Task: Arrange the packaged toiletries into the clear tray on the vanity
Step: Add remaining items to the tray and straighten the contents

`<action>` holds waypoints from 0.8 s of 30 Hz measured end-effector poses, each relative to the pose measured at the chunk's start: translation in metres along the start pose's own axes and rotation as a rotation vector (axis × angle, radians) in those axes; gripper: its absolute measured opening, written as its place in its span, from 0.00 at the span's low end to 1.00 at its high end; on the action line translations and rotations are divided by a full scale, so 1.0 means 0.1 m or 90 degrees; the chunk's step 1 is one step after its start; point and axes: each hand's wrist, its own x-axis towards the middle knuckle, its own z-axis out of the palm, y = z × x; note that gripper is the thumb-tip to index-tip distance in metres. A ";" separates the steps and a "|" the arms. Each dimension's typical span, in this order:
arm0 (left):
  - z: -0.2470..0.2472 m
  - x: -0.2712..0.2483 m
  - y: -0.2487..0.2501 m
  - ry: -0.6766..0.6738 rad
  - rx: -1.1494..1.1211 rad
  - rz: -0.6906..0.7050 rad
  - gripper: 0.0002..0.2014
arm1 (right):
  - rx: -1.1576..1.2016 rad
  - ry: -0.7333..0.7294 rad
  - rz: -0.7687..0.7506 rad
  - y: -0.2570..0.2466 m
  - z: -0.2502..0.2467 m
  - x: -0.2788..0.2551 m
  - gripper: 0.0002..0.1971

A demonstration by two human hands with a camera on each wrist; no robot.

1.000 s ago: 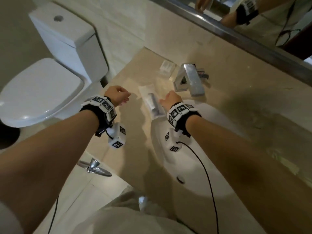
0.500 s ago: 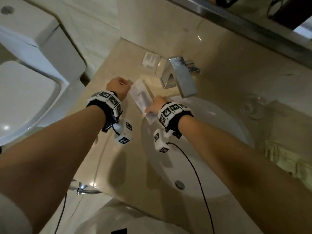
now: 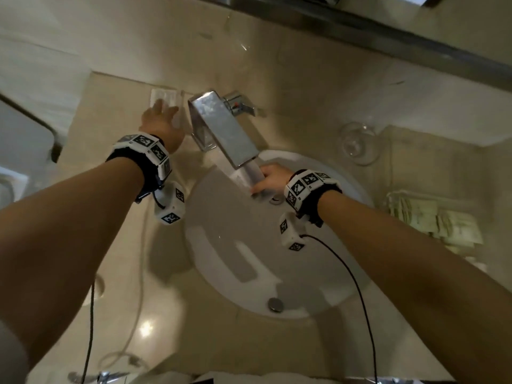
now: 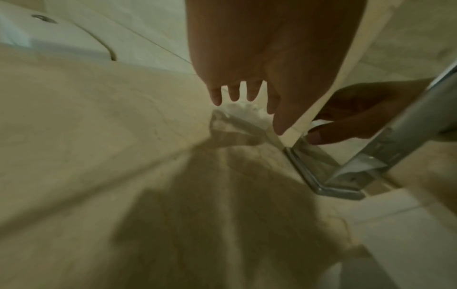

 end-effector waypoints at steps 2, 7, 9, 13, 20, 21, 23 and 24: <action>-0.01 0.03 0.03 -0.047 0.110 0.006 0.26 | 0.018 -0.002 0.005 0.04 -0.04 0.04 0.21; -0.04 0.01 -0.02 0.023 0.173 -0.012 0.28 | 0.001 -0.008 -0.007 0.00 -0.08 0.12 0.19; -0.04 -0.01 -0.06 0.021 0.187 0.003 0.33 | -0.007 0.002 -0.009 -0.05 -0.05 0.13 0.19; 0.00 -0.14 -0.05 -0.024 0.164 0.006 0.33 | 0.028 0.008 0.001 -0.05 0.03 0.10 0.22; -0.01 -0.44 -0.02 -0.019 0.108 -0.003 0.16 | 0.027 0.028 -0.004 0.01 0.05 -0.07 0.21; -0.02 -0.49 -0.01 -0.036 0.100 -0.024 0.15 | 0.026 0.028 -0.002 0.02 0.07 -0.11 0.21; -0.02 -0.57 -0.01 -0.070 0.113 -0.040 0.15 | 0.022 0.029 0.011 0.04 0.08 -0.16 0.18; -0.02 -0.64 -0.01 -0.078 0.125 -0.027 0.16 | 0.015 0.029 0.016 0.05 0.10 -0.21 0.14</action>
